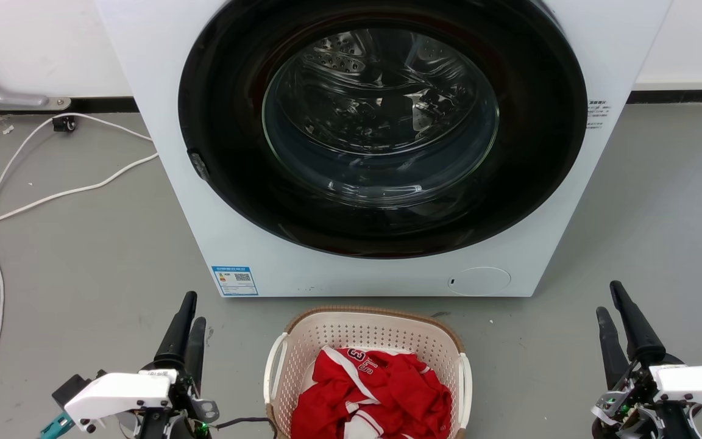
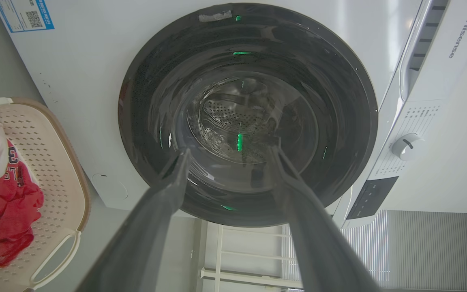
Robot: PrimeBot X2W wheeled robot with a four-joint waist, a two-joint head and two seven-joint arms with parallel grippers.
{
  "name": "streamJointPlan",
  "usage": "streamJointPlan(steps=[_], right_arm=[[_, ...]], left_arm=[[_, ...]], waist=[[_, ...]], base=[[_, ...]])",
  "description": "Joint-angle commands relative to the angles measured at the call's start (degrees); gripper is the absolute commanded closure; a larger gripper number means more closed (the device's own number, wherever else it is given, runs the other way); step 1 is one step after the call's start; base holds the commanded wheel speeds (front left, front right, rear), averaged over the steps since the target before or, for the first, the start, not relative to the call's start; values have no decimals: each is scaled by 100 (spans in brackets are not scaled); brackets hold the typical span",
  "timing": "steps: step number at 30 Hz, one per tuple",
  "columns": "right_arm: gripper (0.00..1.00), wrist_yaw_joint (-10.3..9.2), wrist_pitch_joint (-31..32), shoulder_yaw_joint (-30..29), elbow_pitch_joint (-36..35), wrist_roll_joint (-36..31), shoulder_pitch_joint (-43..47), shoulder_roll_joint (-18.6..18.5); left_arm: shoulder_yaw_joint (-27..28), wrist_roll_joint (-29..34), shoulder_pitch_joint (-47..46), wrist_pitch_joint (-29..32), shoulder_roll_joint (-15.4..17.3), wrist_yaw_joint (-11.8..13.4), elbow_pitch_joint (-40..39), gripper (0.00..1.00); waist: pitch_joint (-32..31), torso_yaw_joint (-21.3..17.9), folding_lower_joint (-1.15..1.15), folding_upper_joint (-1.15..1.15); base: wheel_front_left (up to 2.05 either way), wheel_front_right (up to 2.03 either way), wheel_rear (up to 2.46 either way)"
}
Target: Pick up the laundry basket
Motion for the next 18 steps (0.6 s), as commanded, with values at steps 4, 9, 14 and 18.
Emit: streamJointPlan(steps=[4, 9, 14, 18], right_arm=[[0, 1, -165, 68, -138, -244, -79, -67], [0, 1, -300, 72, -193, -792, -99, -112], [0, 1, -424, 80, -327, -1542, -100, -98], [0, 1, -519, 99, -423, -2134, -83, -80]], left_arm=[[-134, 321, -271, -152, 17, -5, -98, 0], [-205, 884, -325, -281, 18, -6, -182, 0], [-245, 1431, -355, -404, 18, -7, -307, 0], [-356, 1968, -380, -497, 19, 10, -375, 0]], waist=[[17, 9, 0, 0], [40, 13, 0, 0], [63, 16, 0, 0], [78, 21, 0, 0]], base=[[0, 0, 0], [0, 0, 0], [0, 0, 0], [0, 0, 0]])
